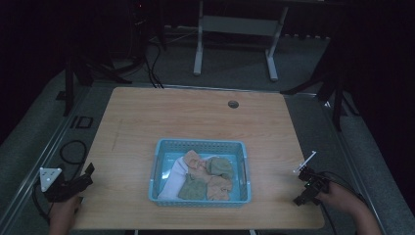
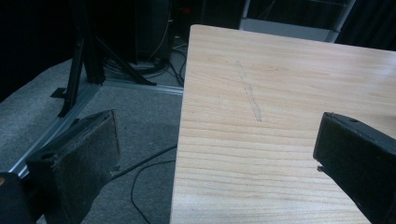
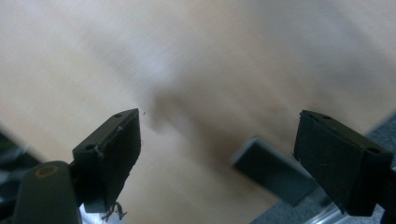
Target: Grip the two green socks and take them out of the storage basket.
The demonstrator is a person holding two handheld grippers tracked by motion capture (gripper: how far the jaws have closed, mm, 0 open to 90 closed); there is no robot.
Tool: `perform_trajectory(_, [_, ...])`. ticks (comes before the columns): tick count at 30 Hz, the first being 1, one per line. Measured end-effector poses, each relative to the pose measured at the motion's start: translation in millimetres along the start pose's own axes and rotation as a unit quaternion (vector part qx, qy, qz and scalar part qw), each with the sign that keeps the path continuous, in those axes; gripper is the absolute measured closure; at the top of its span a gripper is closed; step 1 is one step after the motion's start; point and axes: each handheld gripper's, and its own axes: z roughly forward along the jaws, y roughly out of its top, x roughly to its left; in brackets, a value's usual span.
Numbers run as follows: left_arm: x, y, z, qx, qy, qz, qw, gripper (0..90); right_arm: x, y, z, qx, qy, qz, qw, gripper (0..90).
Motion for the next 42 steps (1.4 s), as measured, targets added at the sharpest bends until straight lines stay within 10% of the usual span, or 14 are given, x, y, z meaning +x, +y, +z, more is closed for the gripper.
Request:
perform_trajectory(9, [-0.1, 0.0, -0.1, 0.0, 0.0, 0.0, 1.0, 0.7, 18.4, 9.5, -3.3, 0.015, 0.007, -0.107, 0.9941, 14.3])
perform_trajectory(20, [-0.2, 0.0, -0.1, 0.001, -0.003, 0.002, 1.0, 0.7, 48.4, 31.7, -16.0, 0.031, 0.004, -0.23, 0.9727, 15.1])
perform_trajectory(42, [-0.5, 0.1, 0.1, 0.002, -0.004, 0.004, 1.0, 0.7, 98.5, 88.9, -58.7, 0.019, 0.007, -0.302, 0.9533, 17.9])
